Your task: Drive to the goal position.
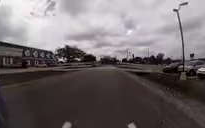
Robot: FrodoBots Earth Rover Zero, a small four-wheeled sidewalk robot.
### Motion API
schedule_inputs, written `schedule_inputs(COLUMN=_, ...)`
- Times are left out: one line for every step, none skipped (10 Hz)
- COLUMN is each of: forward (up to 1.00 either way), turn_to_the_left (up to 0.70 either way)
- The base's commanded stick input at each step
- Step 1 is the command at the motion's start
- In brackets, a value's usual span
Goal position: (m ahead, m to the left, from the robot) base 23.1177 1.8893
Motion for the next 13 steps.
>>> schedule_inputs(forward=0.60, turn_to_the_left=0.00)
schedule_inputs(forward=0.60, turn_to_the_left=0.00)
schedule_inputs(forward=0.60, turn_to_the_left=0.00)
schedule_inputs(forward=0.60, turn_to_the_left=0.00)
schedule_inputs(forward=0.60, turn_to_the_left=0.00)
schedule_inputs(forward=0.60, turn_to_the_left=0.00)
schedule_inputs(forward=0.60, turn_to_the_left=0.00)
schedule_inputs(forward=0.60, turn_to_the_left=0.00)
schedule_inputs(forward=0.60, turn_to_the_left=0.00)
schedule_inputs(forward=0.60, turn_to_the_left=0.00)
schedule_inputs(forward=0.60, turn_to_the_left=0.00)
schedule_inputs(forward=0.60, turn_to_the_left=0.00)
schedule_inputs(forward=0.60, turn_to_the_left=0.00)
